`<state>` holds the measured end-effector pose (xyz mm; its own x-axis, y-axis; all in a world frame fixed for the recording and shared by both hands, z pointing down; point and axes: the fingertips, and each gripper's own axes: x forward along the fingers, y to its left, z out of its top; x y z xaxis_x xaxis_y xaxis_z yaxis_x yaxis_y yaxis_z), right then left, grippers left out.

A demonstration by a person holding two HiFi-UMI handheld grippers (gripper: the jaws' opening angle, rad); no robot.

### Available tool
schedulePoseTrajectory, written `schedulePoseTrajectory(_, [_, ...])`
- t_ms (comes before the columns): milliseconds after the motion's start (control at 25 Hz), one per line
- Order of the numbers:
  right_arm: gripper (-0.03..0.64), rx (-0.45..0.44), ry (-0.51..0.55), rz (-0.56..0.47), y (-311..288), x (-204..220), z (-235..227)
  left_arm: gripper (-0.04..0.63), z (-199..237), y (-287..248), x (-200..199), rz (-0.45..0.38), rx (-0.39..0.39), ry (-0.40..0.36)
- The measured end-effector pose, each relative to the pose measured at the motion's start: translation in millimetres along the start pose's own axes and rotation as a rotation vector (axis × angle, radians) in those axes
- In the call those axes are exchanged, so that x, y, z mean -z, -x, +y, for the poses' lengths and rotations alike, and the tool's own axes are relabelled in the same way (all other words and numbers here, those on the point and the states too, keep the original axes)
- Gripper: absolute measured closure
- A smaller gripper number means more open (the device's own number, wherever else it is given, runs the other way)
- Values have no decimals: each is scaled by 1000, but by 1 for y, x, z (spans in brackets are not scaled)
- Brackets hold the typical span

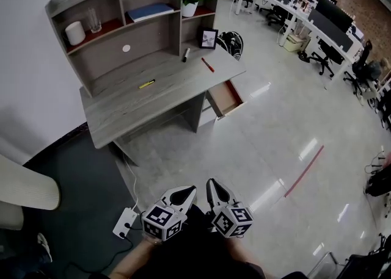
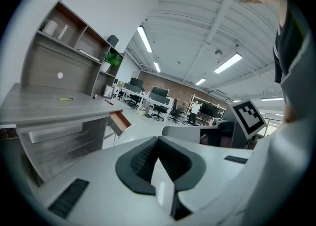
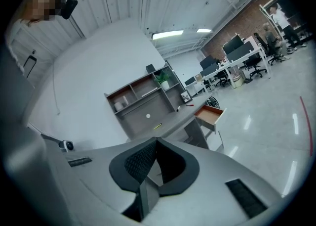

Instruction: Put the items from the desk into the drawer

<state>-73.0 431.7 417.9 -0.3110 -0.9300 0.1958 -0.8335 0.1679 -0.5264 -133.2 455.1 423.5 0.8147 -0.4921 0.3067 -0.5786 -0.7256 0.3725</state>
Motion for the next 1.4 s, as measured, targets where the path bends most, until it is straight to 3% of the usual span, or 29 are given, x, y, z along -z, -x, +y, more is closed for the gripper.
schedulePoseTrajectory(880, [611, -77, -6, 43, -134, -60, -44, 583, 89, -88, -61, -2, -89, 26])
schedulePoseTrajectory(1120, [611, -94, -18, 37, -144, -65, -51, 583, 92, -98, -70, -41, -108, 33])
schedulePoseTrajectory(1400, [611, -54, -56, 34, -134, -60, -62, 583, 90, -98, -59, -16, -109, 55])
